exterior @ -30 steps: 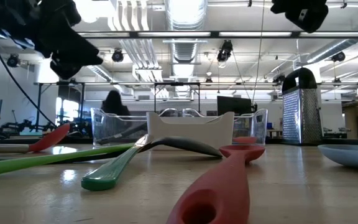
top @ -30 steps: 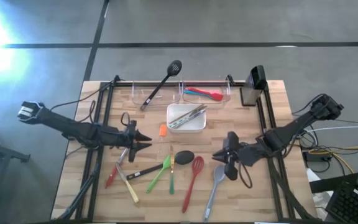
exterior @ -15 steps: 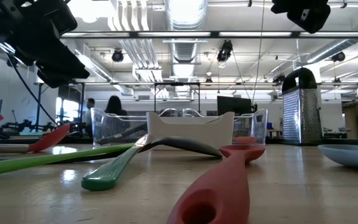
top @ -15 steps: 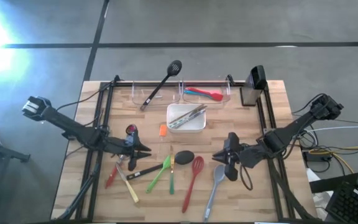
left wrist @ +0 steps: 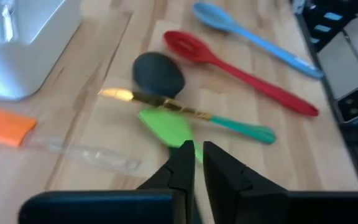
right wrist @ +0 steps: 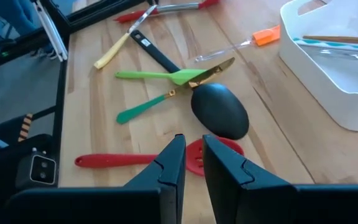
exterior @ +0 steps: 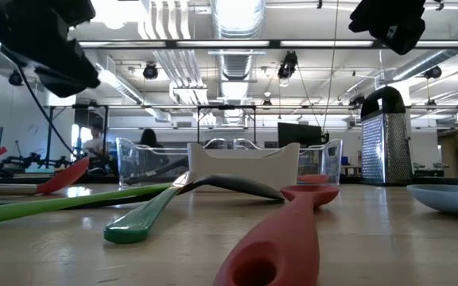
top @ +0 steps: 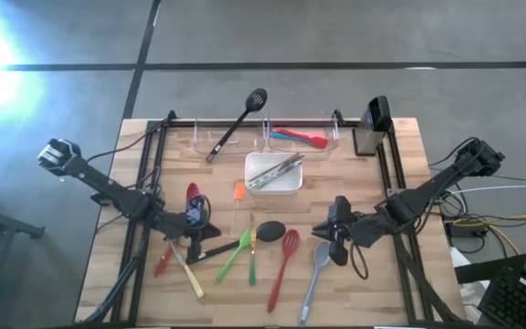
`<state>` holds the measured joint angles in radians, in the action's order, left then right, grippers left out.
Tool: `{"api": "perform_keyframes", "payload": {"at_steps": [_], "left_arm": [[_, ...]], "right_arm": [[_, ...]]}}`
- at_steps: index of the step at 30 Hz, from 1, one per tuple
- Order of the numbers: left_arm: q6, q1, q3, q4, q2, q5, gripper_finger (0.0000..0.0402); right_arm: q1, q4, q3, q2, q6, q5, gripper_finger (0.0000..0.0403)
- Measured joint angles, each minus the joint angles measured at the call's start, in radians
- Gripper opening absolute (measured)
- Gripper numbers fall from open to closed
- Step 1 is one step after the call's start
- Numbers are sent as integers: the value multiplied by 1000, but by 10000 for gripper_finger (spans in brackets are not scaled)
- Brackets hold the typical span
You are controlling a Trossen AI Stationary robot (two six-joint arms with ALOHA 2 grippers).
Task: Pick & Place Kitchen Items
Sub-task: Put the blue serving spoon into the left transparent bin
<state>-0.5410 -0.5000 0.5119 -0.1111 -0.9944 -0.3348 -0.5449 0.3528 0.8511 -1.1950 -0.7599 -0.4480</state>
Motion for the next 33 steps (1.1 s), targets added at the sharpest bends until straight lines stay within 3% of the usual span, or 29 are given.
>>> {"api": "perform_keyframes", "payload": {"at_steps": [9, 15, 18, 24, 29, 33], "left_arm": [[34, -10, 32, 36, -68, 3, 5], [51, -10, 32, 29, -59, -29, 20], [116, -9, 35, 26, -39, -158, 22], [167, 1, 32, 31, 21, -542, 23], [170, 45, 1, 30, 104, -554, 23], [203, 72, -31, 31, 169, -542, 23]], "right_arm": [[-2, -48, -3, 0, -7, 41, 47], [-35, -4, 11, -69, -213, 148, 49], [-51, 35, 42, -121, -382, 168, 50], [-68, 239, 176, -249, -663, 212, 50], [-70, 453, 319, -379, -792, 317, 50], [-70, 489, 411, -470, -808, 318, 50]]}}
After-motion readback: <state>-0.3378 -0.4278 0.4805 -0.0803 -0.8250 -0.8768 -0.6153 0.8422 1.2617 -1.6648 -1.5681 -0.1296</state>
